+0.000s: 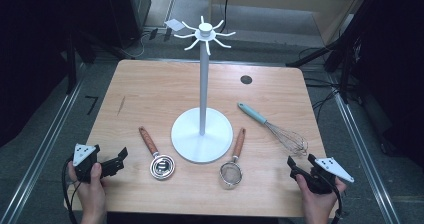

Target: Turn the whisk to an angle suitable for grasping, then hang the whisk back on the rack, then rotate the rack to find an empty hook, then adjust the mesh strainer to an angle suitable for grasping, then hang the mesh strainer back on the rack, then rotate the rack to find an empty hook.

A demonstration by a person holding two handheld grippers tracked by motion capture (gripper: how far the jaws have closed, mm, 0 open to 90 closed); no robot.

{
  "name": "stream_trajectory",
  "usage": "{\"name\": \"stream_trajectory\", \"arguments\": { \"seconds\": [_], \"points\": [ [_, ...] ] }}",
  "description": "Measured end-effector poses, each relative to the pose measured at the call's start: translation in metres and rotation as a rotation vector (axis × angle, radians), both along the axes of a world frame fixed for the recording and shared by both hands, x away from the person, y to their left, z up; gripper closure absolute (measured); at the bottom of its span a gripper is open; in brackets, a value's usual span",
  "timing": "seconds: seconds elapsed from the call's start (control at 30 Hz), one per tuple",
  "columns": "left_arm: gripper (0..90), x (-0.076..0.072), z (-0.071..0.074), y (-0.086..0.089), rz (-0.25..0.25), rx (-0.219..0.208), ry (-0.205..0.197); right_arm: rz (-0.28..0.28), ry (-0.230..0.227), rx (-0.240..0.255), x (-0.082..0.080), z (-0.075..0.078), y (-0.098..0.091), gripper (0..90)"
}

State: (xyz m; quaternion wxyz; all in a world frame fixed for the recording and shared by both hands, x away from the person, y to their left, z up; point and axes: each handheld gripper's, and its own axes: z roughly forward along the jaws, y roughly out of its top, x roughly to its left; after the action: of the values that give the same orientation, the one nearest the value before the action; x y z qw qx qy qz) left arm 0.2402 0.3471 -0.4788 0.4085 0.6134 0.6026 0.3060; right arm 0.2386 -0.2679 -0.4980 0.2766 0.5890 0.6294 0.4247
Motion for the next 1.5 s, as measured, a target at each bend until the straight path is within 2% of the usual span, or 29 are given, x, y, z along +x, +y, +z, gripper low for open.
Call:
{"name": "stream_trajectory", "arguments": {
  "seconds": [0.07, 0.1, 0.13, 0.2, 0.23, 0.27, 0.37, 0.47, 0.53, 0.6, 0.63, 0.73, 0.83, 0.9, 0.97, 1.03, 1.07, 1.13, 1.17, 1.2, 1.23, 1.27, 1.3, 1.33, 1.37, 1.43, 1.5],
  "points": [
    [0.0, 0.000, 0.000, -0.001, -0.014, 0.015, 0.000, 0.069, -0.014, 0.050, -0.001, 0.003, 0.000, 30.7],
    [0.0, -0.001, 0.000, -0.001, -0.027, 0.009, -0.003, 0.081, -0.018, 0.043, 0.000, 0.005, 0.002, 32.3],
    [0.0, -0.001, 0.000, -0.001, -0.033, 0.010, -0.003, 0.097, -0.019, 0.024, 0.000, 0.006, 0.004, 34.4],
    [0.0, -0.003, 0.002, -0.002, -0.029, 0.018, -0.012, 0.127, -0.007, -0.055, 0.004, 0.007, 0.012, 36.4],
    [0.0, -0.003, 0.003, -0.001, -0.026, 0.026, -0.016, 0.127, -0.007, -0.055, 0.004, 0.007, 0.012, 36.4],
    [0.0, -0.004, 0.004, -0.001, -0.025, 0.030, -0.023, 0.151, 0.011, -0.106, 0.007, 0.007, 0.016, 40.3],
    [0.0, -0.005, 0.004, -0.001, -0.044, 0.045, -0.028, 0.181, 0.006, -0.123, 0.007, 0.010, 0.017, 45.2],
    [0.0, -0.003, 0.003, -0.003, -0.054, 0.046, -0.035, 0.267, 0.009, -0.115, 0.013, 0.018, 0.013, 45.5],
    [0.0, 0.000, -0.001, -0.007, -0.067, 0.057, -0.026, 0.283, 0.043, -0.127, 0.017, 0.025, 0.012, 45.5],
    [0.0, 0.003, -0.004, -0.010, -0.067, 0.079, -0.021, 0.298, 0.097, -0.140, 0.020, 0.033, 0.013, 43.8],
    [0.0, 0.003, -0.004, -0.012, -0.066, 0.095, -0.024, 0.306, 0.113, -0.152, 0.022, 0.037, 0.014, 41.0],
    [0.0, 0.001, -0.004, -0.014, -0.070, 0.116, -0.047, 0.371, 0.156, -0.149, 0.031, 0.047, 0.017, 35.5],
    [0.0, 0.000, -0.004, -0.013, -0.075, 0.101, -0.055, 0.420, 0.189, -0.199, 0.043, 0.055, 0.026, 32.6],
    [0.0, 0.000, -0.004, -0.010, -0.080, 0.077, -0.054, 0.435, 0.205, -0.230, 0.052, 0.060, 0.032, 34.4],
    [0.0, 0.000, -0.004, -0.010, -0.101, 0.071, -0.055, 0.469, 0.229, -0.255, 0.062, 0.064, 0.036, 36.2],
    [0.0, 0.000, -0.004, -0.011, -0.122, 0.081, -0.052, 0.478, 0.248, -0.266, 0.073, 0.067, 0.040, 36.8],
    [0.0, 0.000, -0.004, -0.012, -0.130, 0.086, -0.051, 0.476, 0.262, -0.295, 0.083, 0.070, 0.044, 37.2],
    [0.0, 0.000, -0.004, -0.013, -0.137, 0.091, -0.047, 0.475, 0.269, -0.301, 0.087, 0.072, 0.045, 37.2],
    [0.0, 0.000, -0.004, -0.013, -0.139, 0.090, -0.044, 0.478, 0.287, -0.303, 0.098, 0.075, 0.047, 39.5],
    [0.0, 0.000, -0.004, -0.013, -0.139, 0.090, -0.042, 0.478, 0.287, -0.303, 0.098, 0.075, 0.047, 39.5],
    [0.0, 0.000, -0.004, -0.013, -0.138, 0.087, -0.043, 0.494, 0.306, -0.287, 0.104, 0.076, 0.048, 41.8],
    [0.0, 0.000, -0.004, -0.012, -0.141, 0.085, -0.045, 0.523, 0.351, -0.280, 0.114, 0.079, 0.052, 42.7],
    [0.0, 0.000, -0.004, -0.012, -0.141, 0.085, -0.045, 0.523, 0.351, -0.280, 0.114, 0.079, 0.052, 42.7],
    [0.0, 0.000, -0.004, -0.012, -0.144, 0.086, -0.047, 0.522, 0.364, -0.290, 0.117, 0.081, 0.054, 42.3],
    [0.0, 0.000, -0.004, -0.012, -0.146, 0.087, -0.047, 0.524, 0.371, -0.331, 0.126, 0.085, 0.061, 40.7],
    [0.0, 0.000, -0.004, -0.013, -0.144, 0.086, -0.048, 0.521, 0.376, -0.343, 0.129, 0.086, 0.064, 39.9],
    [0.0, 0.000, -0.004, -0.013, -0.148, 0.087, -0.051, 0.522, 0.398, -0.363, 0.139, 0.085, 0.068, 39.4]
  ]
}}
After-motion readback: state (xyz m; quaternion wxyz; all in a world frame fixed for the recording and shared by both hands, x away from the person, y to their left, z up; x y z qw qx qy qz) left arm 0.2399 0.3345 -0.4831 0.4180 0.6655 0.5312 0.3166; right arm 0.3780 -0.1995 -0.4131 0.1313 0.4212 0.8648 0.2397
